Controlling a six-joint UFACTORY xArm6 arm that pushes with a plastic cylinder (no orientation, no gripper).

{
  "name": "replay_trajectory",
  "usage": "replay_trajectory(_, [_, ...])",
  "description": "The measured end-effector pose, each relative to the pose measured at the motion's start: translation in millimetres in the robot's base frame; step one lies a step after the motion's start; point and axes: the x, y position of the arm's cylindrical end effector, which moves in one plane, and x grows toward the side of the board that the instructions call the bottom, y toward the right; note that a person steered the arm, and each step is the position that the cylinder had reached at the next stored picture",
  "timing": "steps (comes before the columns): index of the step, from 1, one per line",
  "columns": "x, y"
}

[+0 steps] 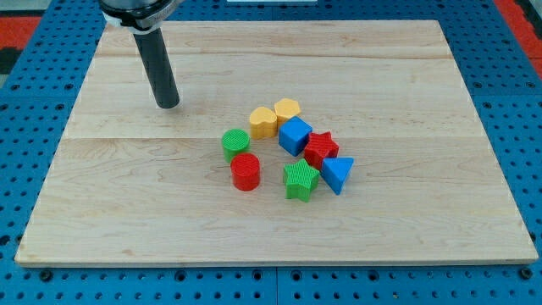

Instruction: Push the yellow hexagon into the yellow heart

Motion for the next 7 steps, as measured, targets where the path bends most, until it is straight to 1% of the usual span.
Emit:
replay_trajectory(1, [2.8,44.9])
replay_trajectory(2, [2.8,44.9])
replay_trajectory(3, [-42.9,87.4])
replay_trajectory(4, [-57.3,96.6])
replay_trajectory(5, [-79.5,123.4])
replay_trajectory(6, [-61.2,190.1])
replay_trajectory(7, [-13.5,210.7])
